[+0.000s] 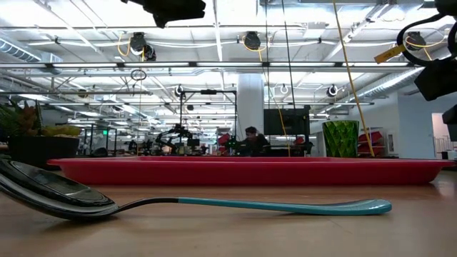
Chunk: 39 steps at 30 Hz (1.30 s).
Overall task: Pick and place plate/cup/fork/spoon on tray
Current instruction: Put the pink plate on the red tray
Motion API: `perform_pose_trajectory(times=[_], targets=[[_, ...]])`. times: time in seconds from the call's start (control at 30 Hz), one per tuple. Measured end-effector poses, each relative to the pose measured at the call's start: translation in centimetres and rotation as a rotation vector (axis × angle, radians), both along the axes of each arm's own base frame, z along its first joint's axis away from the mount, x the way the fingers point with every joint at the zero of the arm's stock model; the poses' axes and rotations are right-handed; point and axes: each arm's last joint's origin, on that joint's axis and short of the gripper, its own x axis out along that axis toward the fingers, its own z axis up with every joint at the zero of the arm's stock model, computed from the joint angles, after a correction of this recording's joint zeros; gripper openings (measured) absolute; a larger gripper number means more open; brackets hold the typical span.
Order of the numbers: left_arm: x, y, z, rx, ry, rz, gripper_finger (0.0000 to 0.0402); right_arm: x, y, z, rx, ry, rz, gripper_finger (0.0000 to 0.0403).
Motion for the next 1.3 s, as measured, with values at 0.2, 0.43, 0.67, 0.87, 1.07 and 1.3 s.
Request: perform_pose_trajectory(times=[0.2,0.43,0.67,0.87,1.07,1.3], targets=[[0.0,0.0,0.1,0.000,-0.005,0.000,0.0145,0.0,0.1,0.0,0.028,0.006,0.019,0.0008],[0.0,0.0,0.1,0.000,-0.014,0.000,0.0145,0.6,0.6,0.3,0.090,-0.058,0.049,0.0003],[0.0,0.0,0.1,0.001,-0.016,0.000,0.0145,1.6,1.3,1.1,0.193,-0.169,0.089,0.0001],[0.0,0.0,0.2,0.001,-0.017,0.000,0.0145,2.8,0.9,2.7,0.225,-0.224,0.011,0.0001],[0.1,0.0,0.3,0.004,-0.029,-0.001,0.0145,4.7,-0.3,5.0,0.204,-0.339,-0.090,0.0000],[0.1,0.0,0.6,0.022,-0.060,-0.005,0.0145,7.2,-3.7,8.3,0.070,-0.538,-0.117,0.0000]])
